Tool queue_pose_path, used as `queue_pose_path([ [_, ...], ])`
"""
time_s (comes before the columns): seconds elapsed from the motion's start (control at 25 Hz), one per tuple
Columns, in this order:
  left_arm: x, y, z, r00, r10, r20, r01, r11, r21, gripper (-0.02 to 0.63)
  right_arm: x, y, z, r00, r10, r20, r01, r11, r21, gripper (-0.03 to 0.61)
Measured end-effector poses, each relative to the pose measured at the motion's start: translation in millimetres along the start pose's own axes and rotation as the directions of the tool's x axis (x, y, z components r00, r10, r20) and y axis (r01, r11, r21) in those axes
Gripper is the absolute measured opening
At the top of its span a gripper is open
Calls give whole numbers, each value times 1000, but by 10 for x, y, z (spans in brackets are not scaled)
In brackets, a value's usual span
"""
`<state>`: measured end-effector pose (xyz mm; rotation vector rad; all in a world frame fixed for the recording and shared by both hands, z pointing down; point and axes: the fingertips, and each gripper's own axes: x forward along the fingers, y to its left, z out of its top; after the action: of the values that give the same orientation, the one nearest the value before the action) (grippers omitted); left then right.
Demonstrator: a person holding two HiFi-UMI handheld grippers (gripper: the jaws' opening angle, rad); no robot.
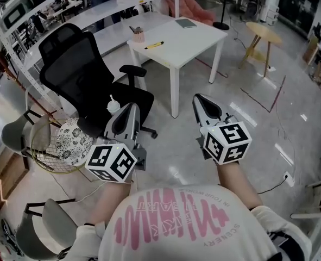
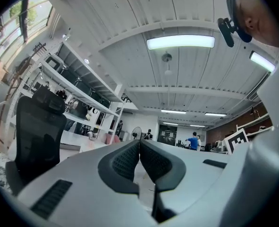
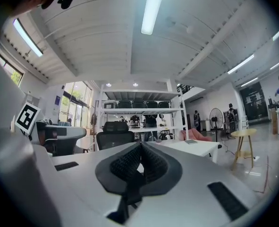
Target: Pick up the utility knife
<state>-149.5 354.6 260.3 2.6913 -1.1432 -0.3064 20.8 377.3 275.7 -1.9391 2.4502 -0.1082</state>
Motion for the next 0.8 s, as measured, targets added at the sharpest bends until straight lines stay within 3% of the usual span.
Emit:
queue_pose_path([
  [0.48, 533, 443, -179, 1000, 19, -23, -20, 999, -49, 25, 629, -334, -211, 999, 6, -47, -5, 1000, 23, 15],
  [0.8, 1307, 745, -251, 1000, -16, -26, 14, 998, -57, 25, 1205, -864, -138, 999, -32, -41, 33, 999, 13, 15],
])
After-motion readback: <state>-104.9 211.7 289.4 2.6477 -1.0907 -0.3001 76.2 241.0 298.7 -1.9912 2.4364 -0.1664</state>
